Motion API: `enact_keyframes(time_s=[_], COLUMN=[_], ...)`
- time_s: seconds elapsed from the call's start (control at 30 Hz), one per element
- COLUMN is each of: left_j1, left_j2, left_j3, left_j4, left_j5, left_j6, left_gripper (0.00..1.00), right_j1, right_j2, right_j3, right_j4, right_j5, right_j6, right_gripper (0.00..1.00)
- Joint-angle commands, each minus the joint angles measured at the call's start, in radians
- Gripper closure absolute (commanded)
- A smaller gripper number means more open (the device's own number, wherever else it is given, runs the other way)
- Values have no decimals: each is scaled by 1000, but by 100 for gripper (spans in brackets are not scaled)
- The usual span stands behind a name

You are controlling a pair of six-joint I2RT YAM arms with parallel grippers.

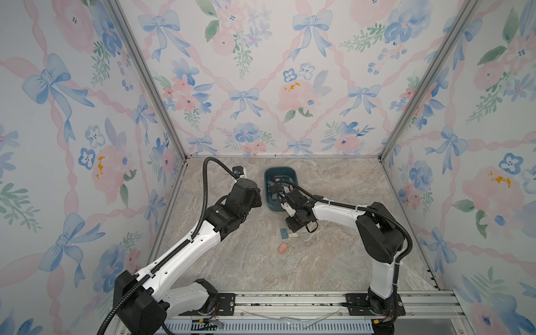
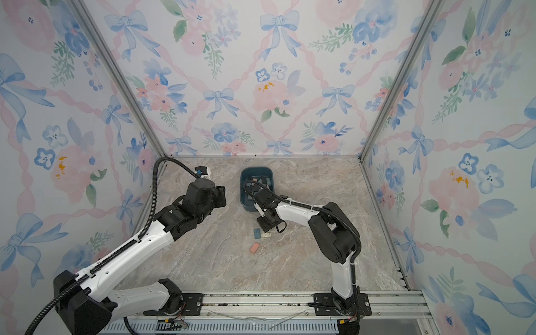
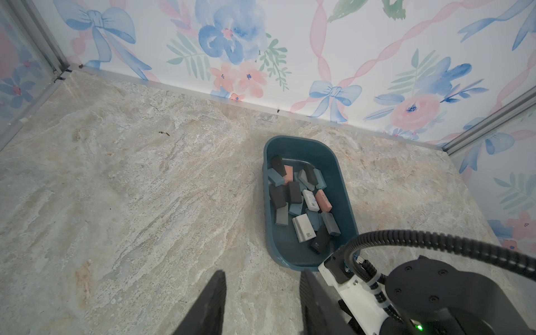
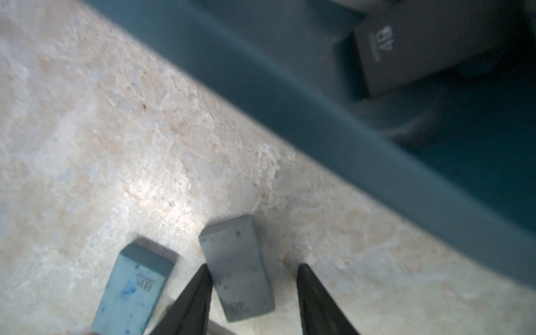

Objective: Put the eraser in the storage box
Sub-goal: Pick up the eraser from the center of the board.

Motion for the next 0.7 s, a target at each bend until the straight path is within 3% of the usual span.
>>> enact_keyframes(time_s=[0.0,0.3,0.67], left_j1=[-3,-3,-2], left_j2=[-21,-20,-23], left_j3=[-11,-17,-24], left_j4=[13,13,13], left_j5=[-23,-24,-23], left_j6=[-12,-10,-14], left_gripper=[56,56,56], right_j1=[7,7,7], right_j2=[35,29,-27], right_j3=[21,15,15], right_j4=[-14,-19,-25], right_j5=[1,-6,-5], right_j6=[10,19,30], right_gripper=[55,76,80])
